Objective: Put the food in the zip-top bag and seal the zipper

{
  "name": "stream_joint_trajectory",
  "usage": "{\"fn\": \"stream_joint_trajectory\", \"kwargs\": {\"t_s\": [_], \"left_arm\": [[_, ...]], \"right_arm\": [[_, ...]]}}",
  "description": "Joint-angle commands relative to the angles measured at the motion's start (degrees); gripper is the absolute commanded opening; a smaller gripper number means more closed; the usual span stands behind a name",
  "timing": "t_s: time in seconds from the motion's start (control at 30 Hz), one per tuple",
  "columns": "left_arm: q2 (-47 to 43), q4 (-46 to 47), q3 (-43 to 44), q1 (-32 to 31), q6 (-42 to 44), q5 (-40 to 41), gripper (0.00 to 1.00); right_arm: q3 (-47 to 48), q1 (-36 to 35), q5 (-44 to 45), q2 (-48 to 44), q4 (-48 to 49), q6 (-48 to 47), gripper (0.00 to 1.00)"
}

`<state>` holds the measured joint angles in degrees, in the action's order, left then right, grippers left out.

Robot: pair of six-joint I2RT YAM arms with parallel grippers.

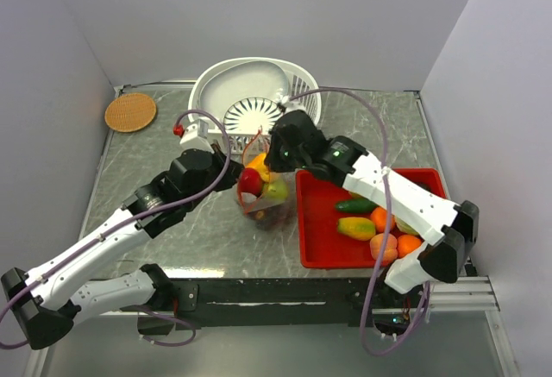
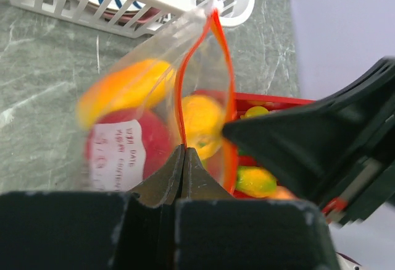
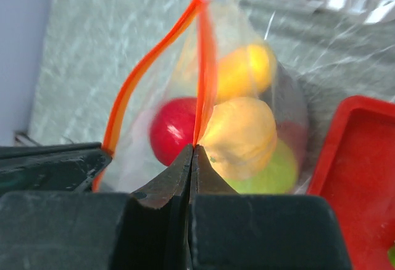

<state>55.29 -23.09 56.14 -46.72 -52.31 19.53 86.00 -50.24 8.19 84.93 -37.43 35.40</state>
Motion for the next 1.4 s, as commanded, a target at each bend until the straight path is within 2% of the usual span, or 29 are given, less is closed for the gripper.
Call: {"fn": "stream_joint_trajectory", "kwargs": {"t_s": [0.0, 0.07, 0.4, 0.63, 0.8, 1.03, 1.37], "left_arm": [[0.78, 2.96, -0.33, -0.3, -3.23, -0.98, 0.01], [1.57, 5.07, -0.94, -0.3, -3.93, -3.08, 0.01], [1.58, 5.95, -2.09, -0.3, -5.78, -0.46, 0.01], [1.75, 7.09, -0.07, -0.22, -8.5, 1.04, 0.01], [5.79, 7.1, 2.48, 0.14, -8.86, 0.07, 0.01], [8.43, 10.43, 0.99, 1.63, -9.03, -2.39, 0.01], [10.45, 12.02, 1.69, 2.42, -7.98, -3.97, 0.05]], "right_arm": [[-1.26, -2.58, -3.26, 0.59, 3.06, -2.17, 0.0], [-1.62, -2.58, -2.47, 1.03, 2.54, -2.7, 0.0], [2.07, -1.53, 3.85, 2.35, -2.38, -4.19, 0.03], [6.37, 3.83, -0.89, 4.19, -1.24, -5.51, 0.0], [10.41, 5.5, -1.42, 8.15, -2.29, -6.04, 0.0], [10.42, 6.64, -0.72, 8.41, -2.56, -7.1, 0.02], [12.35, 8.75, -1.59, 8.59, -3.44, -8.76, 0.19]]}}
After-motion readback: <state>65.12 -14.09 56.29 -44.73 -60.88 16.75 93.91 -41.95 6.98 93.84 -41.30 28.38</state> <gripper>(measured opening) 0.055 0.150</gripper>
